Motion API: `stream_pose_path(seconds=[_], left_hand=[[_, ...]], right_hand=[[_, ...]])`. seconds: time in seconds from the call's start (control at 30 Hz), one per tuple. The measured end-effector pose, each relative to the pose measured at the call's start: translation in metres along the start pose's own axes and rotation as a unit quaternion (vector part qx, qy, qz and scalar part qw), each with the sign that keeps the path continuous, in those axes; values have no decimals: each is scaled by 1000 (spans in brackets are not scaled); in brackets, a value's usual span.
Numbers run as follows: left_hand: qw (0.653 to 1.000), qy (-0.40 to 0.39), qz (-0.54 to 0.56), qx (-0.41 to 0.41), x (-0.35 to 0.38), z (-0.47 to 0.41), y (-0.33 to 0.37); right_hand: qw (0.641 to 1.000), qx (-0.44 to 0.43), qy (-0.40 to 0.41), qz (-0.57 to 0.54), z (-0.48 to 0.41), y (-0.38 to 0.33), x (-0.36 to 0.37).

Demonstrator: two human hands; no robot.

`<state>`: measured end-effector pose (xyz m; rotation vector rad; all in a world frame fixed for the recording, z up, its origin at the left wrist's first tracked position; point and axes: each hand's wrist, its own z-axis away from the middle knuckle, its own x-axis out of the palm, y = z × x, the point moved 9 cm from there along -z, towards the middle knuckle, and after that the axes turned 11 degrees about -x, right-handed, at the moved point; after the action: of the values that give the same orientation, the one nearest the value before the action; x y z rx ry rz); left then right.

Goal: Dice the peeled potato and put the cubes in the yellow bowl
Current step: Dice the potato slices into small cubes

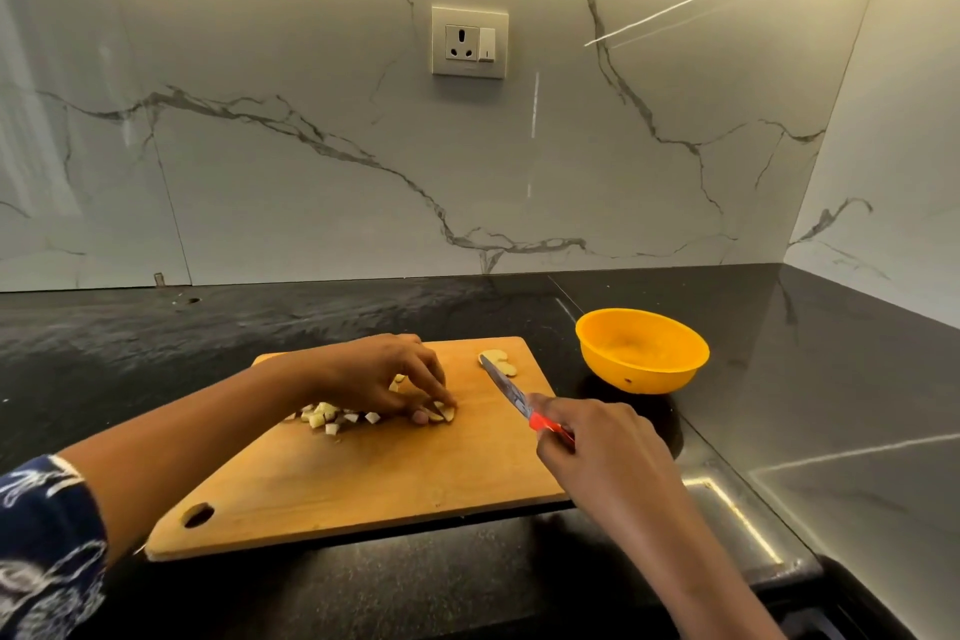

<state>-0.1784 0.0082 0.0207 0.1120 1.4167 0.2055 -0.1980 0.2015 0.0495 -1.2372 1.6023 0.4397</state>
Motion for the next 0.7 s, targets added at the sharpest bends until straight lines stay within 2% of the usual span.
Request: stream_pose_path(seconds=[0.1,0.33,0.5,0.63,0.7], left_hand=[[1000,5,-1,-6,-2,-4,0],[994,55,81,-40,-6,2,-4],[988,130,18,-87,-7,18,8],[963,200,-113,-137,1,31,18],[959,209,-133,-139,3,34,18]], right_hand=[[1000,7,10,6,0,1,2],[1000,3,12,27,3,-5,5],[999,-17,10,28,9,-16,2],[999,-21,13,28,12,-21,-2],[999,-21,12,30,14,-20,-2]])
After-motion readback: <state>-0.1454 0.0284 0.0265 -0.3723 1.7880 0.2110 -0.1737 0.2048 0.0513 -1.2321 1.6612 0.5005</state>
